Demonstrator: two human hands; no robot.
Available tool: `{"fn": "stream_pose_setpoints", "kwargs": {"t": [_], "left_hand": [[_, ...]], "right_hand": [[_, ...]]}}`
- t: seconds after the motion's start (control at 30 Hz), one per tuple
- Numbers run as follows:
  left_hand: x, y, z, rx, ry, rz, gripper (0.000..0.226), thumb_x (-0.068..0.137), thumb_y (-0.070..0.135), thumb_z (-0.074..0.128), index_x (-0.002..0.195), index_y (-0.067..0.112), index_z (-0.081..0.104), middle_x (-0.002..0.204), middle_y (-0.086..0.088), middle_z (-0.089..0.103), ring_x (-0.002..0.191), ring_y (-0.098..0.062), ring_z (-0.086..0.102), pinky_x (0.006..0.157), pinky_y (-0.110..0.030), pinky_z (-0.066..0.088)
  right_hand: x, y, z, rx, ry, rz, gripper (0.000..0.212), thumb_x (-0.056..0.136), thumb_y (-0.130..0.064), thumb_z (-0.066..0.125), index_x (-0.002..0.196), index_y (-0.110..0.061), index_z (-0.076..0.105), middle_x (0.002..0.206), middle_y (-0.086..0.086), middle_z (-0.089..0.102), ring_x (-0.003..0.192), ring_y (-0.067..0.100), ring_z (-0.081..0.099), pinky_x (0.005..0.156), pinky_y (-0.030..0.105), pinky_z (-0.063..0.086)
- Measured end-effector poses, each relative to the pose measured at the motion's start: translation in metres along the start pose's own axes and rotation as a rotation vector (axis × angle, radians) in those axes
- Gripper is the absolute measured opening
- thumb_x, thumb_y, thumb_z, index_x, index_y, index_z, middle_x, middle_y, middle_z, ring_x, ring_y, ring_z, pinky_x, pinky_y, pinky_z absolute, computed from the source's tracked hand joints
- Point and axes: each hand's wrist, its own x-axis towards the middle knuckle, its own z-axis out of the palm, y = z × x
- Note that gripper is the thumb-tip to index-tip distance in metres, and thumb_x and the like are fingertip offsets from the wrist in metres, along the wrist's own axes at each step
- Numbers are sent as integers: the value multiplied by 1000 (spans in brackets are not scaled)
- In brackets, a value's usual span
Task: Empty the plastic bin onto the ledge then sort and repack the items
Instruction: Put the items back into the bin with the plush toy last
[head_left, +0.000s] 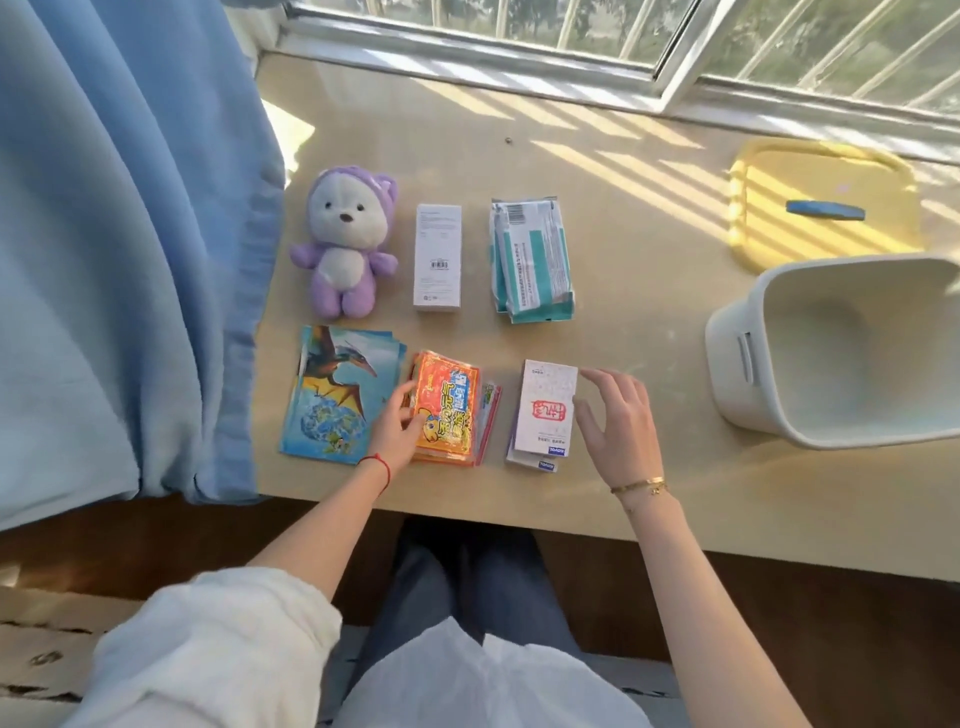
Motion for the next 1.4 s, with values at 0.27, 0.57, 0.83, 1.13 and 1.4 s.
{"fn": "stream_pose_setpoints", "kwargs": {"t": [0.27,0.57,0.83,1.13,1.4], "left_hand": [[3,-10,-1,225,-46,36,60,97,22,56,150,21,26,137,-10,55,121,-24,57,96,-42,51],[-58,40,-58,622,188,411,40,97,27,55,135,15,51,125,-7,61,115,-25,57,85,-39,49],[-142,76,-121,612,472,771,30,89,16,66,119,13,64,112,-4,67,102,-23,61,86,-38,49],[-195,55,-141,609,562,782,28,92,18,64,120,13,63,113,-5,66,104,-21,59,86,-35,48],[-178,38,-116,613,505,724,31,90,16,64,120,14,61,111,-7,67,101,-26,60,84,-41,51]], "right_hand": [[-3,3,16,-13,-9,47,35,93,-18,62,127,-11,57,122,7,60,117,21,48,99,31,41],[-30,-26,-22,6,93,15,35,92,-17,62,125,-9,59,118,8,62,114,23,49,99,34,43],[-66,-61,-67,-1,219,-105,34,92,-15,63,125,-8,59,116,9,62,111,23,50,96,34,44],[-110,-66,-59,0,209,-66,34,91,-15,64,125,-7,60,117,11,64,113,27,53,98,38,47],[-110,-48,-33,21,144,70,36,92,-19,63,126,-9,58,120,10,63,115,27,54,98,37,46]]}}
